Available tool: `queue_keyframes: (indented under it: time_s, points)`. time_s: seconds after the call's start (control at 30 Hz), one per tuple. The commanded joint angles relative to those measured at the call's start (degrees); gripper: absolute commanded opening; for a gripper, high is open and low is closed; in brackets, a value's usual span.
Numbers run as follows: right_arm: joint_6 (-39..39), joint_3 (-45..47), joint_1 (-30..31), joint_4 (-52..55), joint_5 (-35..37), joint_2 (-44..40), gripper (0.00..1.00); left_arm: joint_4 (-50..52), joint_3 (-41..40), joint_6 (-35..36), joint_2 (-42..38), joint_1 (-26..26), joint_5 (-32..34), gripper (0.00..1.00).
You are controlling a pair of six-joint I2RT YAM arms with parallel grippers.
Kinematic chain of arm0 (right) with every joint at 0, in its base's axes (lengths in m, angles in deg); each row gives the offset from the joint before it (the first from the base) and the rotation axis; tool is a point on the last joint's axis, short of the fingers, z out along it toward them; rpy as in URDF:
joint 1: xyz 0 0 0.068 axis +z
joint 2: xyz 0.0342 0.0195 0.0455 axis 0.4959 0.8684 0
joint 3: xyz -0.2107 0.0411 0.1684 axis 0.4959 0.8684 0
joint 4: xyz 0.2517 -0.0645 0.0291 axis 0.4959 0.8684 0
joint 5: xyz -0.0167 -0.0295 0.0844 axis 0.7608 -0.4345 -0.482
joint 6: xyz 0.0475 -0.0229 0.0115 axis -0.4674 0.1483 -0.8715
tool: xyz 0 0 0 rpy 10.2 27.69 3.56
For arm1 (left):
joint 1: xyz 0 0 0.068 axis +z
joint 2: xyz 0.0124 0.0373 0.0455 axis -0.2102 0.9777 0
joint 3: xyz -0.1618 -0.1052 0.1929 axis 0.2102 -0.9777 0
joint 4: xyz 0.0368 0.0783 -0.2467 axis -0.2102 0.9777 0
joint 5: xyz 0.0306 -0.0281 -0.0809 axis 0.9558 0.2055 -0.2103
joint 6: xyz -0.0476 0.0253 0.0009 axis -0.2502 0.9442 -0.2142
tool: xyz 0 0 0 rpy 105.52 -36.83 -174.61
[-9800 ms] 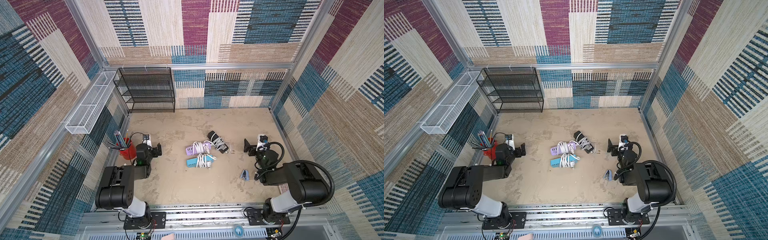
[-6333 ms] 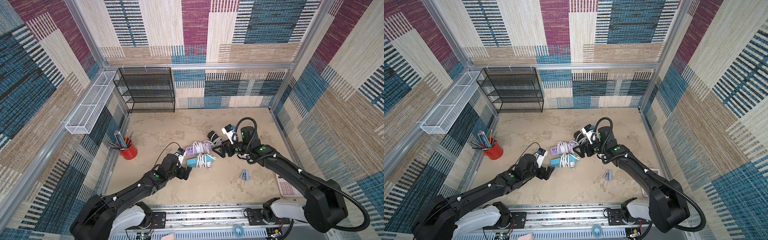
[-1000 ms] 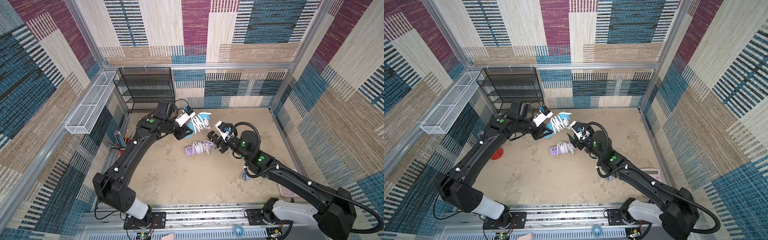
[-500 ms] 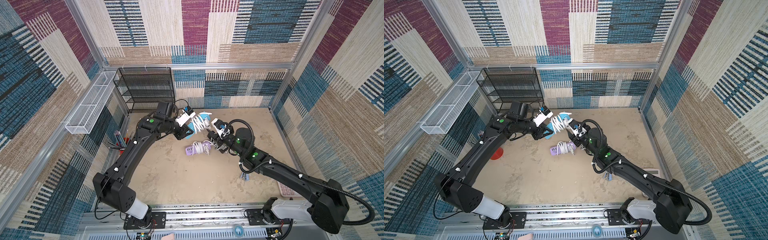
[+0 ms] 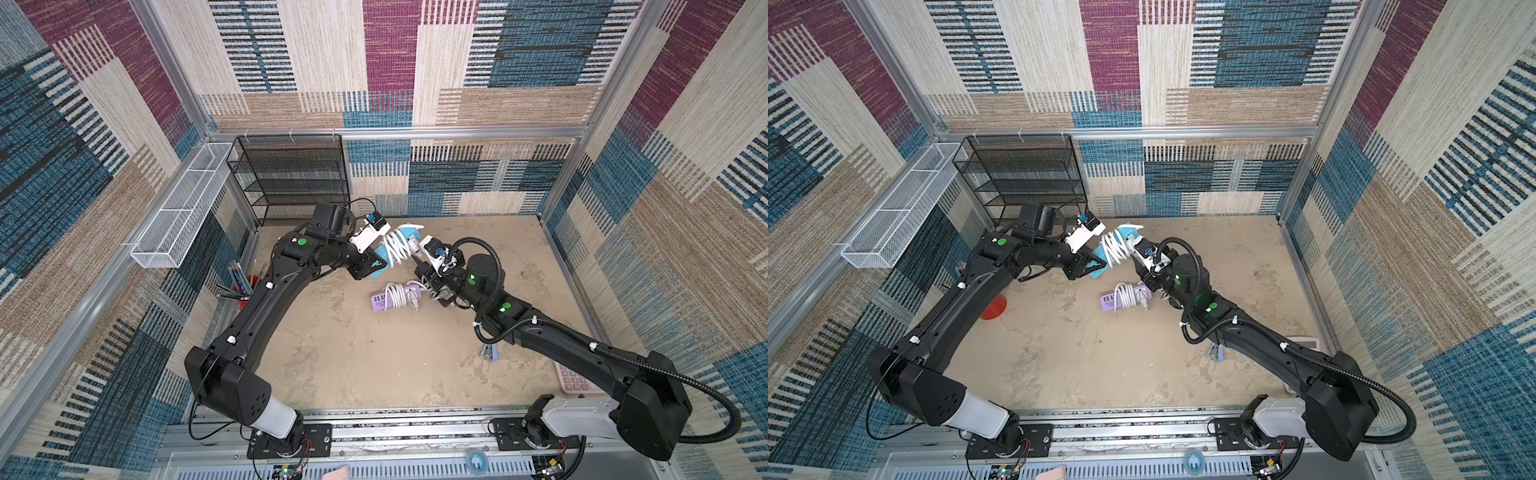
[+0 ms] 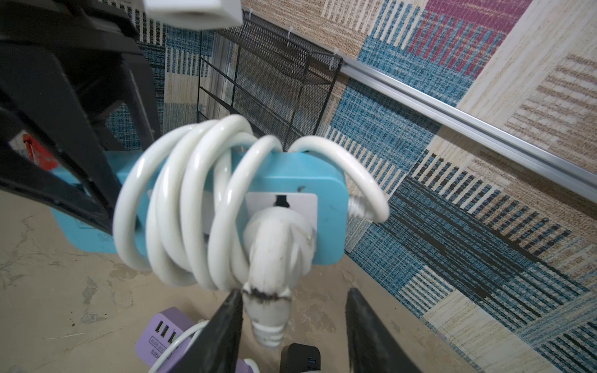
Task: Unwrap the cord wrapped around the power strip
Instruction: Remove the plug from the power strip.
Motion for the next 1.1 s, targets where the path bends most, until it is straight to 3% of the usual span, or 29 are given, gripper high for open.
queue_keyframes:
  time_s: [0.0,0.27,0.63,1.07]
  points:
    - [0.4,-0.6,0.1,-3.3,1.1,0.5,0.51,-1.9,0.9,-0.9,-0.4,0.0,-3.2,0.00]
    - [0.5,-1.6,0.1,-4.4,0.9,1.5,0.39,-1.6,1.1,-0.9,0.0,0.0,-3.2,0.00]
    - [-0.6,-1.5,0.1,-4.8,1.2,1.5,0.01,-1.3,1.2,-0.8,0.7,0.0,-2.4,0.00]
    - [-0.5,-1.3,1.6,-5.0,2.0,1.0,0.00,-2.4,1.3,-1.9,0.6,0.0,-1.6,0.00]
